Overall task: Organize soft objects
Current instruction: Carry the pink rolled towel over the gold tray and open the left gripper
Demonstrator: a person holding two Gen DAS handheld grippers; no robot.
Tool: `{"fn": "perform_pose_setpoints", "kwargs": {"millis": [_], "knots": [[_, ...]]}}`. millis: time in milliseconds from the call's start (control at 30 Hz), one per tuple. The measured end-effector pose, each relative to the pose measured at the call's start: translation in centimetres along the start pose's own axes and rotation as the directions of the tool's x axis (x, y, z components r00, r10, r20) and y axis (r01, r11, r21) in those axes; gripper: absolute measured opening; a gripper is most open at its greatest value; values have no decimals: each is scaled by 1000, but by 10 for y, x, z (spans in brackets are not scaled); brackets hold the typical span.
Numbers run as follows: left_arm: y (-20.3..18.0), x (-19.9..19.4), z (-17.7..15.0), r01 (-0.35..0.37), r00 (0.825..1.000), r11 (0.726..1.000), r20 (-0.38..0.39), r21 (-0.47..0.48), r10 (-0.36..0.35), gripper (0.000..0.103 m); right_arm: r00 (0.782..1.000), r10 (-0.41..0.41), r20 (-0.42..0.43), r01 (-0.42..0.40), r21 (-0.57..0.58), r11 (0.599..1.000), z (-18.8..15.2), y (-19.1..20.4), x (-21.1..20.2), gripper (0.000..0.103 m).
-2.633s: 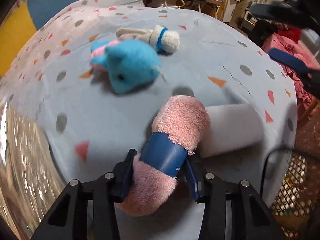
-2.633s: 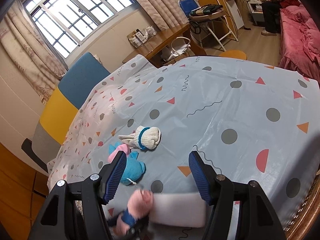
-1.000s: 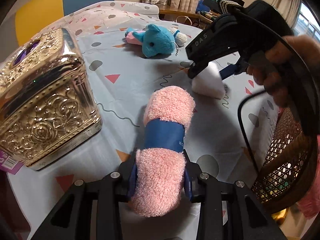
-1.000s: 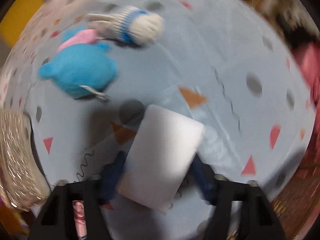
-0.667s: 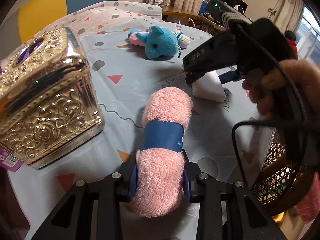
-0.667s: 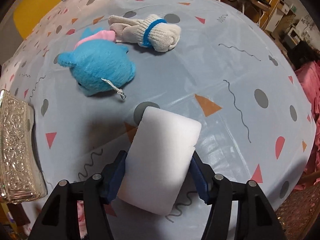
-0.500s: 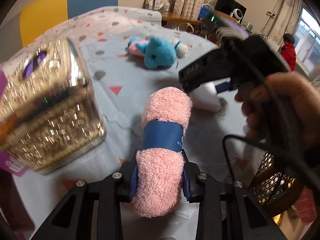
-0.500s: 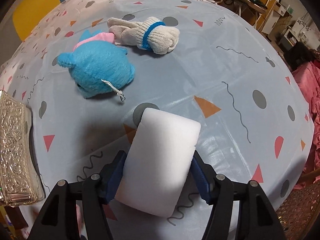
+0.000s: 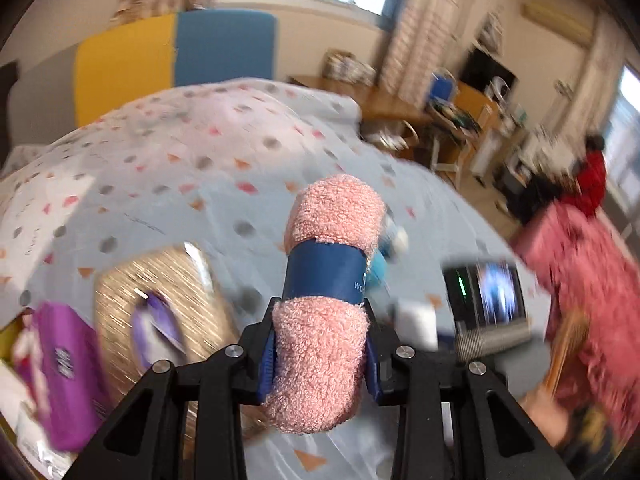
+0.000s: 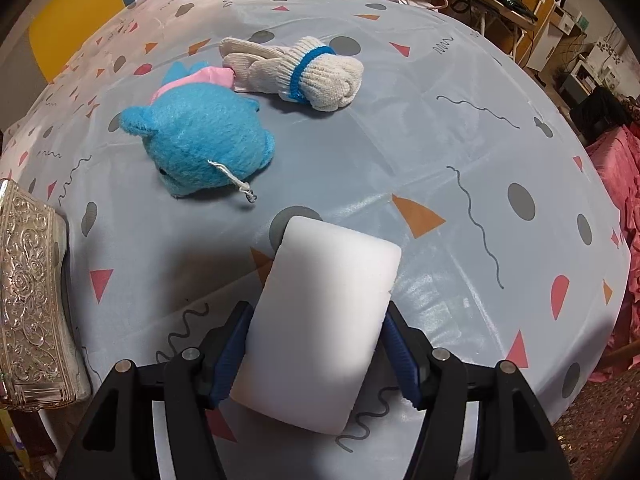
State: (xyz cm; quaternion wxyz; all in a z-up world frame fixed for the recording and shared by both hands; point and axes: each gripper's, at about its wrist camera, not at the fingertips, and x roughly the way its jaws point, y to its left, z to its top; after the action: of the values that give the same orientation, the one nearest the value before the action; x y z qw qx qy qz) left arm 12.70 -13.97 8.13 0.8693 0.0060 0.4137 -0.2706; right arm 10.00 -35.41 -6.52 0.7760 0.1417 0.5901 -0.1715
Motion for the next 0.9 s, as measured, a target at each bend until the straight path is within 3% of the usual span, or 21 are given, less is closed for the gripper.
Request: {"fn": "perform_pose_setpoints", "kwargs": {"millis": [233,400,533,600,700,900], "knots": [[81,-43,25,-118,986,982,101,-144,133,35,1000,0,0,0,-23,1000,1,4,6,65],[128,-72,13,-185,965,957,144,-223,220,35,1000,2,3,-2,-35,999,-1,8,4,65],[152,-97,-11,-248,938,933,177,-263,299,36,1000,-8,10,8,-53,999,-3,13,4,65],[161,-113,-31,-300,910,909,200,-287,364,36,1000,-9,11,10,-58,998,-3,14,4,65],[171,-129,-57,-339,883,884,214,-321,417,36,1000,-8,9,8,-57,998,-2,14,5,65],[187,-147,-103,-397,849,838,198,-374,490,36,1000,-16,13,17,-71,997,-3,18,9,65]]}}
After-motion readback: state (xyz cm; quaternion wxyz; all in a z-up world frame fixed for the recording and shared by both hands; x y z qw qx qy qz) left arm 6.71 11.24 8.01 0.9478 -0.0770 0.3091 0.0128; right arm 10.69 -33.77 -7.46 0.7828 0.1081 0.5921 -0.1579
